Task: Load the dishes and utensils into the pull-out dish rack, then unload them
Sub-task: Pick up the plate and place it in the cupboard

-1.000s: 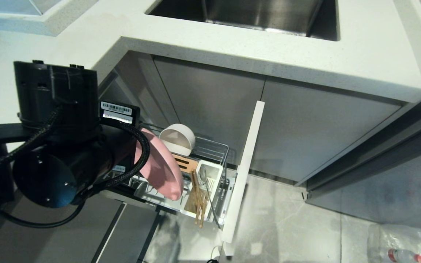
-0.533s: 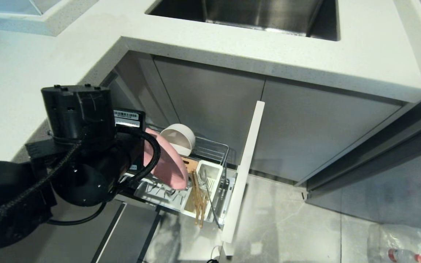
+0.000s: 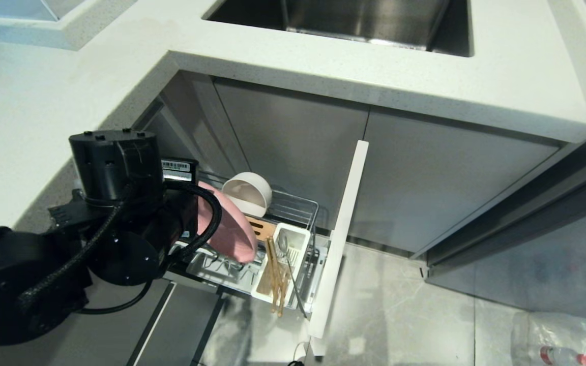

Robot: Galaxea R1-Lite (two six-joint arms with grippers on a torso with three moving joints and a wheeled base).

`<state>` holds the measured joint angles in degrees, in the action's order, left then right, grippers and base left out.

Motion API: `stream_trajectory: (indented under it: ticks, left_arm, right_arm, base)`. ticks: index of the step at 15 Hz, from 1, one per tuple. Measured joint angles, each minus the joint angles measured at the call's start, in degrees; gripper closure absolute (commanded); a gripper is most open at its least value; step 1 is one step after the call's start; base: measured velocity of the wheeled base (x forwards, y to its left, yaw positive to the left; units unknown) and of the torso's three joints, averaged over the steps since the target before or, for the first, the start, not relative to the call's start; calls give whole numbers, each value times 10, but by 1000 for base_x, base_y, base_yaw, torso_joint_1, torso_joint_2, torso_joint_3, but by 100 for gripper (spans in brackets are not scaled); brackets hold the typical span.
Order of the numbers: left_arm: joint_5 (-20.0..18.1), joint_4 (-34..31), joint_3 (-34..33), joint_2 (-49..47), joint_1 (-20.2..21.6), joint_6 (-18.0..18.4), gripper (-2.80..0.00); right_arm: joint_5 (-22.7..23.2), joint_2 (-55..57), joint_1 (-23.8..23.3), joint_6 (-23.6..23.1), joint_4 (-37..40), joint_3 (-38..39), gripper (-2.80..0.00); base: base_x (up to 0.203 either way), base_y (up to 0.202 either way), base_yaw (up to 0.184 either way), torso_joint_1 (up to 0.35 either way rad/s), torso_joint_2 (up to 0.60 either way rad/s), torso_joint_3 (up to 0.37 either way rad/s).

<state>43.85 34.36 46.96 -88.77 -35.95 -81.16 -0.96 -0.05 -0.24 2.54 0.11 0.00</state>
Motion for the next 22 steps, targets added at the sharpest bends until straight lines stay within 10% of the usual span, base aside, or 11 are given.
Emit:
stream_trajectory:
  ticks: [22]
  left_arm:
    - [2,80,-16,-31,18,-21,0]
  right_arm:
    - [0,0,0,0,0,0,0]
  base:
    - [0,0,0,0,0,0]
